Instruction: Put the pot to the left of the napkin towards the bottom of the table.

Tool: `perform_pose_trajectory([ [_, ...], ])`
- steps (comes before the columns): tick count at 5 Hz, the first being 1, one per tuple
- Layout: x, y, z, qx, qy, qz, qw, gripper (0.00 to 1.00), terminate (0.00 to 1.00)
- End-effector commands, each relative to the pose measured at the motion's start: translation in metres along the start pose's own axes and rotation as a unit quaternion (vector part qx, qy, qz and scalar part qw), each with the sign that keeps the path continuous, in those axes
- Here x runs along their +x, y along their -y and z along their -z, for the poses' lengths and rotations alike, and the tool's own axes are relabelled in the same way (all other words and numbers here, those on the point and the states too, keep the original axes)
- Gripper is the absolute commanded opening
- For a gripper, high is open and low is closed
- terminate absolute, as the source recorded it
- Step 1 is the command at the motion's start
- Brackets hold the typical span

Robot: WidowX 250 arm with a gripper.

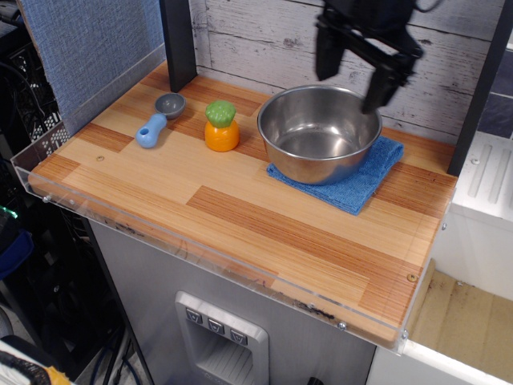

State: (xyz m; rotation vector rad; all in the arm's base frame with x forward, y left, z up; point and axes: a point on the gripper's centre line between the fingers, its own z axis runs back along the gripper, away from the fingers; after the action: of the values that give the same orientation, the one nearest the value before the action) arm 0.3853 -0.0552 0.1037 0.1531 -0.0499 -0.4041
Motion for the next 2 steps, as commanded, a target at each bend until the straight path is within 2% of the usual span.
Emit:
perform_pose_trajectory([
  [1, 0.003, 0.021, 0.022, -0.021, -0.027, -0.006, 0.9994, 1.00, 0.00],
  [2, 0.002, 0.026, 0.034, -0.026, -0.040, -0.004, 0.9989, 1.00, 0.00],
])
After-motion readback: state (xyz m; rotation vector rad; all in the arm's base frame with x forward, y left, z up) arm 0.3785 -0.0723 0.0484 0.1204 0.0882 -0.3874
